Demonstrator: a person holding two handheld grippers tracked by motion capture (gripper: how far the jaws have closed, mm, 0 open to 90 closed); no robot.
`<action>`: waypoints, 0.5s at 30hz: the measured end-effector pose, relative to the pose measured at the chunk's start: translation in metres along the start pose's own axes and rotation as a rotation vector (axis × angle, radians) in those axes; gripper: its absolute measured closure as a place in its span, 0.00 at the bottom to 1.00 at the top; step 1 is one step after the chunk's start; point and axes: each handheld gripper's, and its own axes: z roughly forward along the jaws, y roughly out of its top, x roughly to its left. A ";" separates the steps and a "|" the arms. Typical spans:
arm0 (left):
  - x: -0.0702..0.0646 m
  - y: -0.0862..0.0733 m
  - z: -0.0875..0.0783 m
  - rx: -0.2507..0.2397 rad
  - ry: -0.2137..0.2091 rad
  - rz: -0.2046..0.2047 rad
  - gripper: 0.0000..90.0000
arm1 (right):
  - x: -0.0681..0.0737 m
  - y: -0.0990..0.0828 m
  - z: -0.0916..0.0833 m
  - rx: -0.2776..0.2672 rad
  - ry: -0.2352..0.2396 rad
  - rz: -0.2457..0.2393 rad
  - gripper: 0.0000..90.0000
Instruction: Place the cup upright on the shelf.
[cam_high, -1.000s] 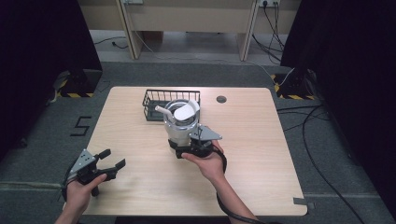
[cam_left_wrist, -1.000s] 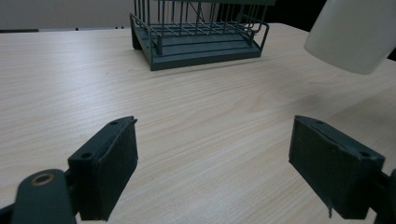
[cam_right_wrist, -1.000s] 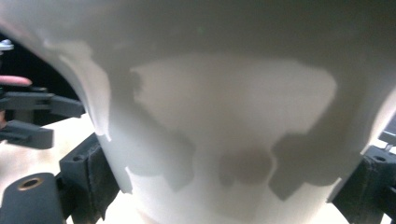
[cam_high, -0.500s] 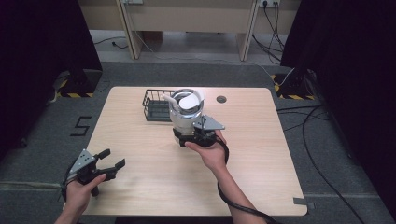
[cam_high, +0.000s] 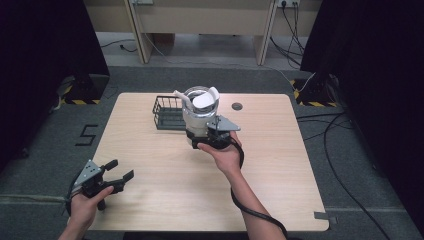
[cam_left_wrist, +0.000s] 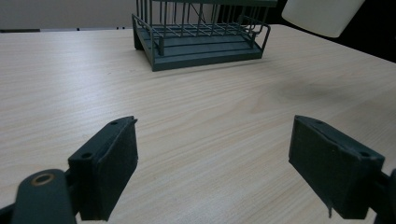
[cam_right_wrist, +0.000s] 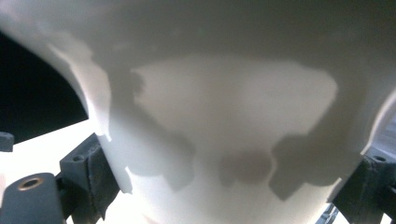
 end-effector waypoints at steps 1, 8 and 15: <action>0.000 0.000 0.000 0.000 0.000 0.000 0.17 | -0.001 0.001 0.001 0.002 -0.004 0.002 0.13; 0.000 0.000 0.000 0.000 0.000 -0.001 0.17 | -0.010 0.007 0.006 0.000 -0.017 0.005 0.13; 0.000 0.000 0.001 -0.003 0.000 -0.005 0.17 | -0.016 0.013 0.011 0.005 -0.031 -0.003 0.13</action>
